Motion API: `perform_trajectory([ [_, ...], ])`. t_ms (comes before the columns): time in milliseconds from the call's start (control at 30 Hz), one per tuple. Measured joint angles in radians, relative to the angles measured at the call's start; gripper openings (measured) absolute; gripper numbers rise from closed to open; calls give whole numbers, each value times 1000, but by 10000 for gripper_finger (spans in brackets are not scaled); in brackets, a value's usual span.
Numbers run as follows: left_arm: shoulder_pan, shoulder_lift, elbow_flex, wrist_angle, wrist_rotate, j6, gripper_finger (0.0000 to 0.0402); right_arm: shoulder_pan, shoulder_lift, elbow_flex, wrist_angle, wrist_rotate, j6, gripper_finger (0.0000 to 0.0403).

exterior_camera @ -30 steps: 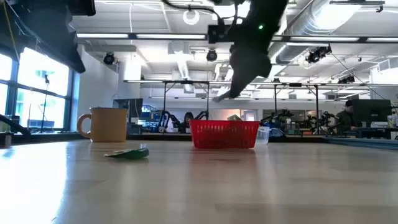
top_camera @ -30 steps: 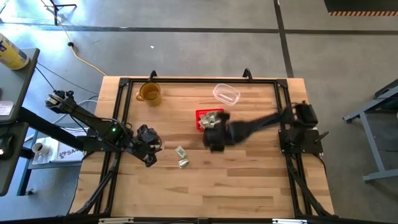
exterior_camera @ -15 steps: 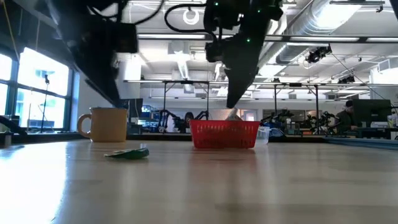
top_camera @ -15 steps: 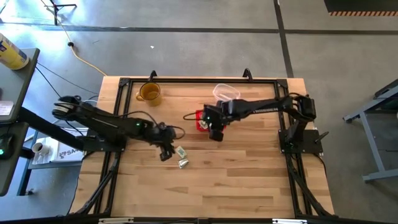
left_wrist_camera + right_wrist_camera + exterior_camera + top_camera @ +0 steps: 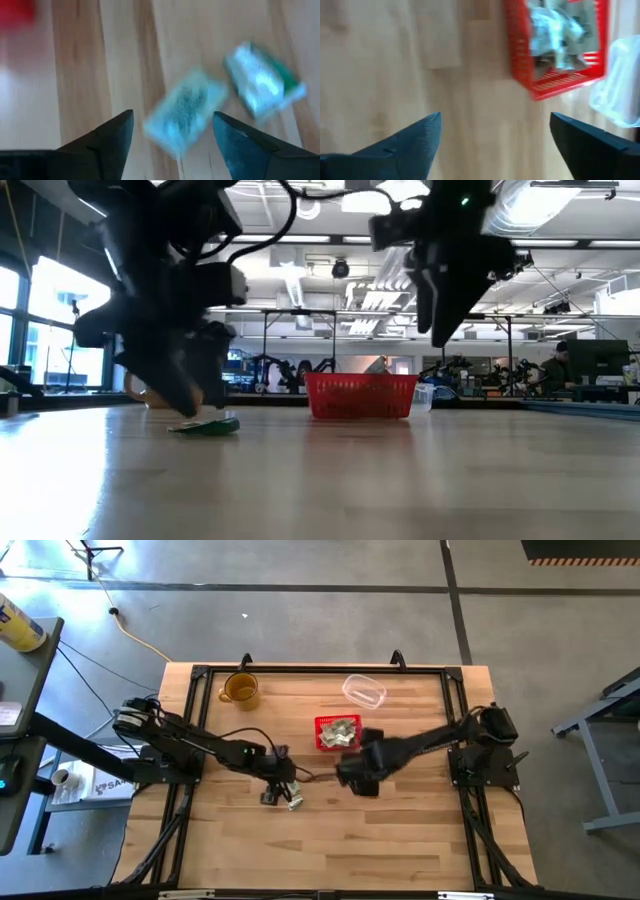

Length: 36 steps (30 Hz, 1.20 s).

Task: Pick and place items into bin
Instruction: Put the white packet into the red basket, then put the green packet into the red basket

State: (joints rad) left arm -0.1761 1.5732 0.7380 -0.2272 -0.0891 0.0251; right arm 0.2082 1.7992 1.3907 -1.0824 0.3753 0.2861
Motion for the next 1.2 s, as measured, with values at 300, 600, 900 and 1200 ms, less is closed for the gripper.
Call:
perform_trajectory([
  [300, 1, 122, 20, 77, 114, 199, 229, 129, -1, -19, -4, -29, 277, 366],
  [600, 105, 154, 205, -74, -46, 252, 34, 369, 0, -177, 20, -151, 707, 332],
  [900, 286, 177, 543, -79, -39, 371, 27, 510, 0, -205, 55, -139, 997, 323],
  [1200, 394, 312, 673, -316, 153, 188, 214, 456, 0, -207, 163, -100, 792, 323],
])
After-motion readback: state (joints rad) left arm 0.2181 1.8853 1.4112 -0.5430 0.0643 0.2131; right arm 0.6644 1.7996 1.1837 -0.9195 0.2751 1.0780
